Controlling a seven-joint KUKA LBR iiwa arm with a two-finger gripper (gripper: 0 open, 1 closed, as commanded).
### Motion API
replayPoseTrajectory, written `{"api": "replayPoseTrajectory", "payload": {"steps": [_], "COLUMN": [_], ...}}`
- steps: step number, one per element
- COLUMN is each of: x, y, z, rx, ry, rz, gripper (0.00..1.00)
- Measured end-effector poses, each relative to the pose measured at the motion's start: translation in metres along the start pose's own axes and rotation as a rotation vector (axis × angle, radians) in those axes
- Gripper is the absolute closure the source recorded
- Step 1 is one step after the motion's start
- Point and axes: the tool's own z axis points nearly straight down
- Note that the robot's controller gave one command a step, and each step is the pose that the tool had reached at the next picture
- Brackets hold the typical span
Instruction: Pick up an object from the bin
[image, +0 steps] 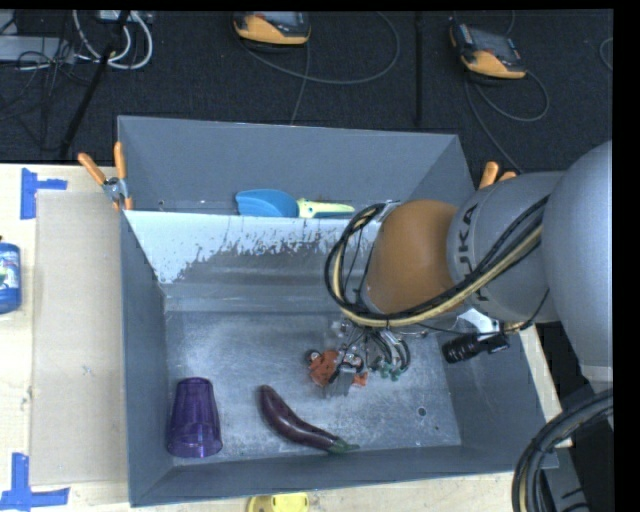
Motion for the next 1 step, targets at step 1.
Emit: {"api": "replayPoseTrajectory", "payload": {"steps": [1], "x": [-0.0016], "y": [-0.0079], "z": [-0.1652], "rx": [0.0], "ry": [-0.002], "rz": [-0.036], "gripper": [1.0]}}
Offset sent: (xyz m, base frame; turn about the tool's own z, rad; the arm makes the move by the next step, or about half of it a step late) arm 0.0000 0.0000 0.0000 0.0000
